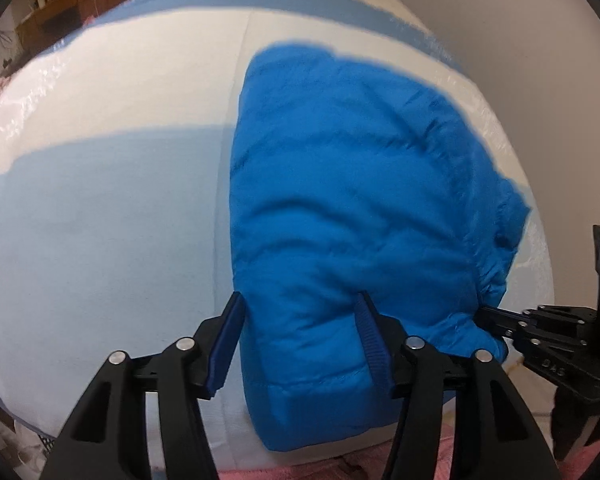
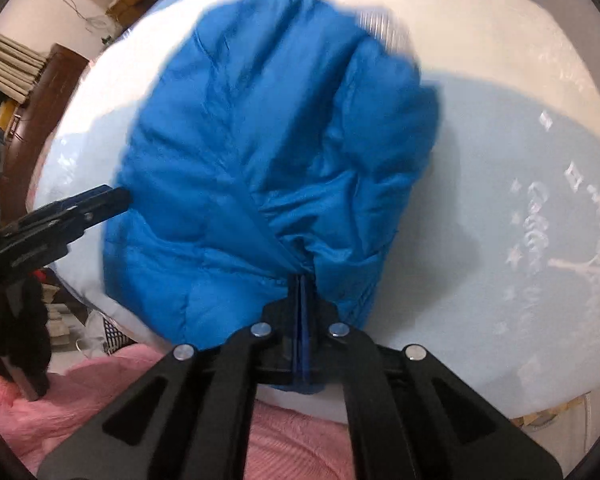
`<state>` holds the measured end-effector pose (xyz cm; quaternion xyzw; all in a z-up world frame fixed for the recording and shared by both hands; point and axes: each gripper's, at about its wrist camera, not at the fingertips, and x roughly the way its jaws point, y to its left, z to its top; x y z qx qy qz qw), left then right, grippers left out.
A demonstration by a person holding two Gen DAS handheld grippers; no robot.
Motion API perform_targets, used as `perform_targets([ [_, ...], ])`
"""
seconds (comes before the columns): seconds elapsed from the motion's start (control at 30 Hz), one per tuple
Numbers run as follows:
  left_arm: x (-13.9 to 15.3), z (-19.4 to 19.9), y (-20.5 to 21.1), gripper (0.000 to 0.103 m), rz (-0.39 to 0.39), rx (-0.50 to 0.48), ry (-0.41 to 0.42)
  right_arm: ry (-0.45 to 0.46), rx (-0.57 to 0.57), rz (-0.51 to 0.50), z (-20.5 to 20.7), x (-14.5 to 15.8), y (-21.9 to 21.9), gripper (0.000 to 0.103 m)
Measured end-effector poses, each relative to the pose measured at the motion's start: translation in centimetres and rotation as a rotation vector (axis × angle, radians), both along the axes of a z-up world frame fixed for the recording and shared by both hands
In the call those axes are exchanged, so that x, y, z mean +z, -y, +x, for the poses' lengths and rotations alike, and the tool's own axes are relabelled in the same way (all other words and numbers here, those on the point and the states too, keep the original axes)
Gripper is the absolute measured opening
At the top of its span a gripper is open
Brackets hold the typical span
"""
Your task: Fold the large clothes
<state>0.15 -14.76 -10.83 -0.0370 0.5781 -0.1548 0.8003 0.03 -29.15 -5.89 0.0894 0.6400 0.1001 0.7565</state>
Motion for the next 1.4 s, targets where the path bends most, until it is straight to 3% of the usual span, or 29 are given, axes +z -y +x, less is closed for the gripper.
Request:
perform_targets([
  [0.13, 3.1, 2.6, -0.3, 0.056, -0.01, 0.024, 0.087, 0.132, 0.018, -0.025, 3.0, 4.3, -0.3, 0.009],
  [0.27, 4.1, 6.6, 0.8, 0.056, 0.002, 0.045, 0.141, 0.186, -0.003, -0.076, 7.7, 4.5, -0.5, 0.009],
  [0.43, 2.2, 11.6, 1.4, 0.056, 0.003, 0.056, 0.133, 0.17, -0.05, -0.088, 12.4, 1.4, -1.4, 0.008],
  [0.53, -1.0, 13.9, 2.3, 0.057, 0.002, 0.056, 0.042, 0.127, -0.097, -0.143, 13.3, -1.4, 0.1, 0.004],
  [0.67, -3.9, 14.6, 2.5, 0.059, 0.013, 0.035, -0.01, 0.082, -0.142, -0.087, 13.6, -4.3, 1.3, 0.0],
  [0.83, -3.9, 13.7, 2.8, 0.059, 0.05, 0.024, 0.005, 0.091, -0.172, -0.039, 13.5, -4.8, 2.0, 0.0],
  [0.9, -2.6, 12.9, 2.0, 0.056, 0.046, 0.044, 0.011, 0.103, -0.194, -0.009, 12.8, -3.6, 2.6, 0.002],
  [0.93, -1.9, 12.4, 2.0, 0.056, 0.048, 0.05, 0.028, 0.132, -0.192, 0.01, 12.0, -2.3, 2.6, 0.009],
  [1.0, 0.4, 9.9, 1.2, 0.056, 0.04, 0.056, 0.096, 0.191, -0.15, 0.002, 10.0, 0.2, 1.9, 0.009],
  [1.13, 2.9, 4.7, 0.0, 0.056, 0.024, 0.025, 0.167, 0.209, -0.077, 0.019, 5.9, 2.3, 0.2, 0.009],
  [1.23, 2.6, 2.5, -0.2, 0.056, 0.026, 0.012, 0.152, 0.191, -0.063, 0.004, 2.8, 1.7, -0.7, 0.01],
  [1.33, 0.2, 1.6, -0.2, 0.058, 0.045, -0.006, 0.106, 0.186, -0.075, -0.068, 1.7, 0.0, -1.2, 0.009],
  [1.4, -1.2, 1.4, -0.6, 0.058, 0.012, 0.003, 0.074, 0.162, -0.101, -0.037, 1.3, -1.1, -1.2, 0.008],
])
